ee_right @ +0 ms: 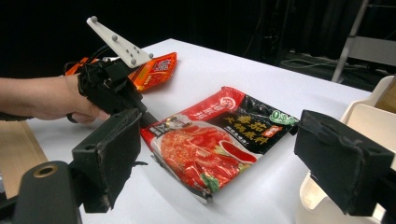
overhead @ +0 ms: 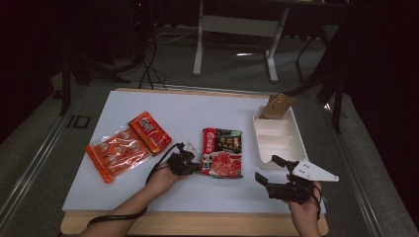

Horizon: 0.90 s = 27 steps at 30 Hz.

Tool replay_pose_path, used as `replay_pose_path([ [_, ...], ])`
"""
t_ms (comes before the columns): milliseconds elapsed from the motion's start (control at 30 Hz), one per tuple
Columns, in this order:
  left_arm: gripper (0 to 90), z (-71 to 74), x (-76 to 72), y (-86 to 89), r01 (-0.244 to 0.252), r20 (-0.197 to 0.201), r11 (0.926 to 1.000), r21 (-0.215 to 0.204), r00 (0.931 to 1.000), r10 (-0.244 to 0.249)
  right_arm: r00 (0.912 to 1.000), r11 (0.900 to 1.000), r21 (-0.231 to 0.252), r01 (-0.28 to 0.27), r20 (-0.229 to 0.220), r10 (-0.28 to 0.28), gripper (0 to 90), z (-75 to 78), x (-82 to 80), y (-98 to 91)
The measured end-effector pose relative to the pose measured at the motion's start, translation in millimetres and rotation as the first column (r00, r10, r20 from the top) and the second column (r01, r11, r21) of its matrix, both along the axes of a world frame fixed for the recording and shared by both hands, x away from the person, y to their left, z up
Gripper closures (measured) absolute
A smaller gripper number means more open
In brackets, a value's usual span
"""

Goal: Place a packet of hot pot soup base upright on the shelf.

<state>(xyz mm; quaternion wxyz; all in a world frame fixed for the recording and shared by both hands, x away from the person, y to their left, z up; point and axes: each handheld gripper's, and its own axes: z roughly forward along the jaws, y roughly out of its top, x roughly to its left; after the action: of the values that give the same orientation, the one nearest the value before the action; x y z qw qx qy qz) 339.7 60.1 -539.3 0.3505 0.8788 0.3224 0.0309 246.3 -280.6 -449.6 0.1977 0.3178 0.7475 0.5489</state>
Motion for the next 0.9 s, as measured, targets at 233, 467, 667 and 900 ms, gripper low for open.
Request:
replay_pose_path([
  [233,84.4,1.8,0.9,2.6,-0.013,0.009,0.9999,0.002,0.9999,0.012,0.9998,0.9999,-0.015,0.003,0.018,-0.003,14.9,0.8,0.3,-0.5],
  [467,71.6,17.5,9.1,19.0,-0.061,0.011,0.9958,-0.069,0.998,0.062,0.9991,0.9998,-0.021,-0.004,0.042,0.005,14.9,1.9,-0.4,-1.3],
  [667,57.7,30.2,14.9,22.6,-0.073,0.018,0.9911,-0.112,0.997,0.075,0.9984,0.9996,-0.025,-0.012,0.055,0.013,15.1,2.4,-0.9,-0.2],
  [900,49.0,41.9,23.8,20.7,-0.074,0.033,0.9865,-0.146,0.9963,0.079,0.999,0.9997,-0.005,-0.024,0.038,0.024,11.1,4.2,-5.2,4.4],
])
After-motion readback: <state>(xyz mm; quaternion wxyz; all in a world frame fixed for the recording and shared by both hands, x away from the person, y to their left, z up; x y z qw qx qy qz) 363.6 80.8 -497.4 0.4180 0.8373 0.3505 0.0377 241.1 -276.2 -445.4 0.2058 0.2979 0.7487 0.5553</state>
